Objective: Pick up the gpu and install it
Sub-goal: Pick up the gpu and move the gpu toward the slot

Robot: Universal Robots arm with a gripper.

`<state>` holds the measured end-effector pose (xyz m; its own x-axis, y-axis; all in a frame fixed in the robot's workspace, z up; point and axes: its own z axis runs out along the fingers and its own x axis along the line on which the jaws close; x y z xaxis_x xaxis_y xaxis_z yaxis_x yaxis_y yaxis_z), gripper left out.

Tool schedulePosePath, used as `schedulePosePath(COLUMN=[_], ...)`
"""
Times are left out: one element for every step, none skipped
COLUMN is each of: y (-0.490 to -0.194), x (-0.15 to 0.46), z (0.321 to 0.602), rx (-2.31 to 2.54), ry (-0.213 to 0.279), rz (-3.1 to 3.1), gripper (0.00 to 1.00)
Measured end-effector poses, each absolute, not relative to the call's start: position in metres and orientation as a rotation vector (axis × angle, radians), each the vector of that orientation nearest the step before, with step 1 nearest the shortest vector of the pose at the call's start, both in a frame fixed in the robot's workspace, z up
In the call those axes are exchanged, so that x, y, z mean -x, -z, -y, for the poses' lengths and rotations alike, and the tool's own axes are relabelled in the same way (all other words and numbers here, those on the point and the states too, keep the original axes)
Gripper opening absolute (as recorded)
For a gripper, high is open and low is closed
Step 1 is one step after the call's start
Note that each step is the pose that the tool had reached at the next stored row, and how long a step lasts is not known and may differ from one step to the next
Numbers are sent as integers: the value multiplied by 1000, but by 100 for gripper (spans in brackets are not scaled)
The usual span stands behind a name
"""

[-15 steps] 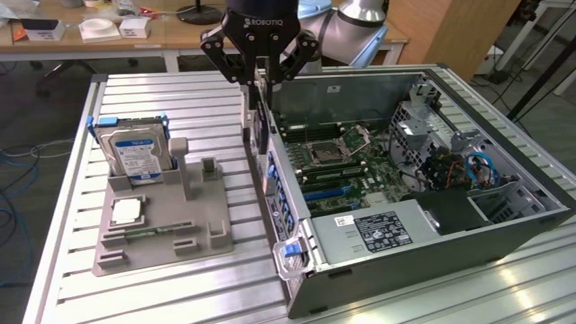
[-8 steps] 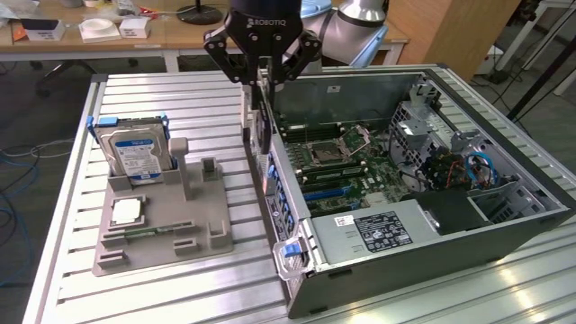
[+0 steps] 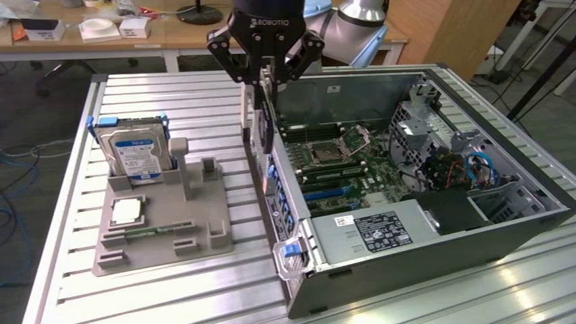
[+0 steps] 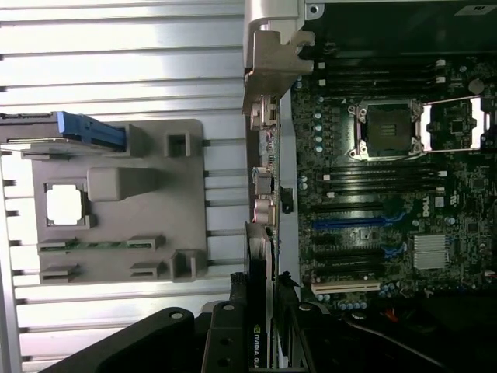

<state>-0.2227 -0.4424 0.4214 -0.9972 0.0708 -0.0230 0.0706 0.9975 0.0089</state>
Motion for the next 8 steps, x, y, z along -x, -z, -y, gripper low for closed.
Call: schedulePosePath(y=[-421,-421,-421,-421,-421,-421,-421,-421], x=[222,222,222,221,221,221,220,220], z=[442,442,442,442,442,442,442,442], rx=[-110,-110,-110,-110,-110,-110,-110,-110], ry=[-13,-13,-13,-13,-13,-13,-13,-13], rz=[-3116,-3116,-3116,-3116,-3116,-3116,-3116,-3116], gripper=[26,26,26,26,26,26,26,26])
